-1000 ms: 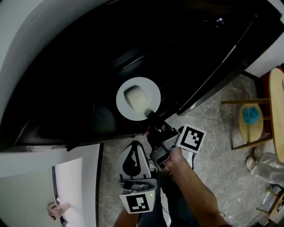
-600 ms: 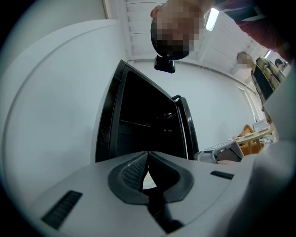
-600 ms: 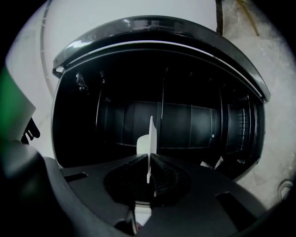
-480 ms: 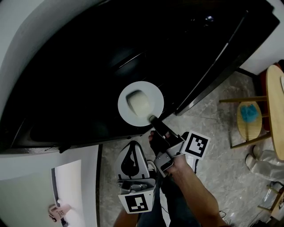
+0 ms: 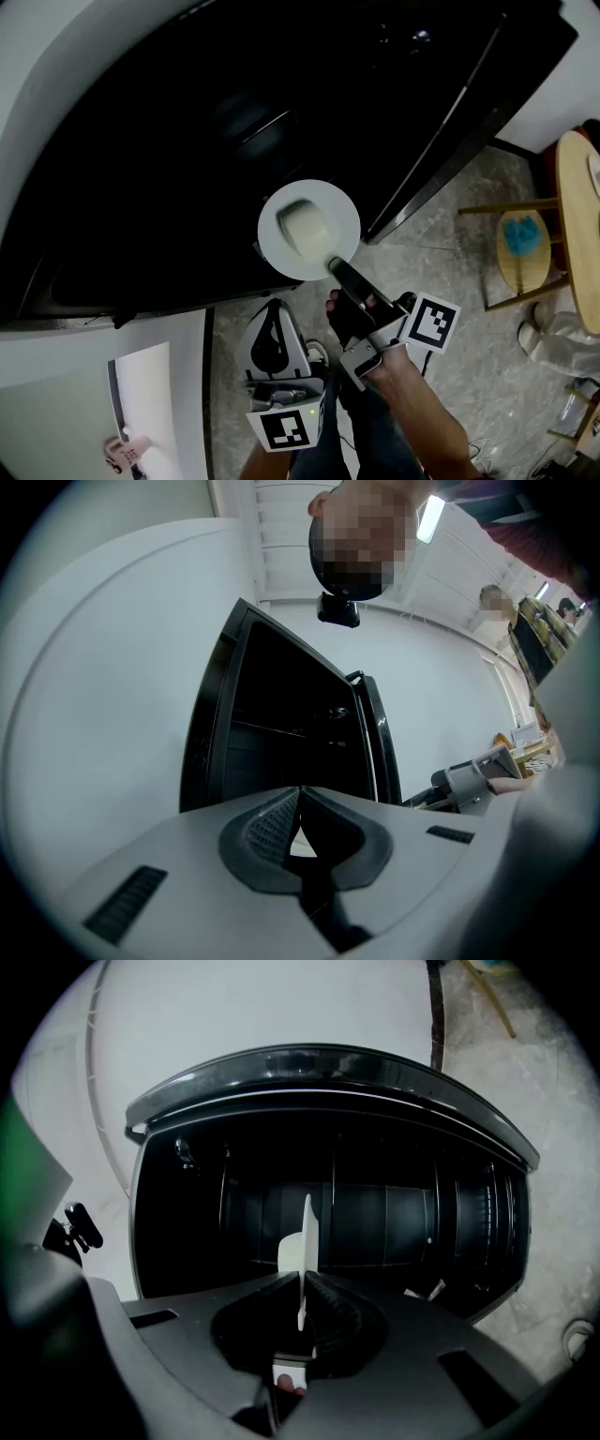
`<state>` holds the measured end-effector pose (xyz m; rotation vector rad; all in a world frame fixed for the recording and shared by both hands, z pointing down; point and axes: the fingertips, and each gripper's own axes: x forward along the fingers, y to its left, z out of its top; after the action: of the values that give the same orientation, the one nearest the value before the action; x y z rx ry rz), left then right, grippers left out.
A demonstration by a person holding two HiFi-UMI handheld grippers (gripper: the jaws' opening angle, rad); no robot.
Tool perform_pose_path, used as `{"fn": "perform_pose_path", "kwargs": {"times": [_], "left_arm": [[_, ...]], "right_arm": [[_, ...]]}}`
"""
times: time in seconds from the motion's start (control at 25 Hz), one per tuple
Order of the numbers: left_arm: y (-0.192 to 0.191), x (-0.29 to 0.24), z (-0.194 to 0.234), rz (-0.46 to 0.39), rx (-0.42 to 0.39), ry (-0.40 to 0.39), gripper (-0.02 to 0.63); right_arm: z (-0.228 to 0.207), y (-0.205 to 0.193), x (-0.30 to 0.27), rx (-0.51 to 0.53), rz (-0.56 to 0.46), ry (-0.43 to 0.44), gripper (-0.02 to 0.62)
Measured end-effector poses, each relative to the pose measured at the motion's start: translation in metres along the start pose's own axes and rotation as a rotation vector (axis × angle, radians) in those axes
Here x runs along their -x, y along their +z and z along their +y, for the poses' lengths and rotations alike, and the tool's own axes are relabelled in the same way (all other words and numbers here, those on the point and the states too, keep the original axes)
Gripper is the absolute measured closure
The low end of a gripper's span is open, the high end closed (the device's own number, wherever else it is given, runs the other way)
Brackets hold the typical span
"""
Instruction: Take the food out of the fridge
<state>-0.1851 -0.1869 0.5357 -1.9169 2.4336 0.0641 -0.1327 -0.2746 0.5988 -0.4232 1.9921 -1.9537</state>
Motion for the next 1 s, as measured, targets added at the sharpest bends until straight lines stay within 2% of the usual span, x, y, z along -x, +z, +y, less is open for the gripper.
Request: {"fn": "perform_pose_path", "kwargs": {"times": [0.28, 1.0], "left_arm": [[0.006, -0.004, -0.006, -0.037, -0.030, -0.028, 0.592], [-0.004, -0.013, -0.020, -0.005, -0.020, -0.049, 0.592]], "right_arm": [[0.005, 0.003, 0.021, -0.011, -0.009, 0.009, 0.560], [0.016, 0.023, 0.086, -0.034, -0.092, -0.009, 0.560]]}}
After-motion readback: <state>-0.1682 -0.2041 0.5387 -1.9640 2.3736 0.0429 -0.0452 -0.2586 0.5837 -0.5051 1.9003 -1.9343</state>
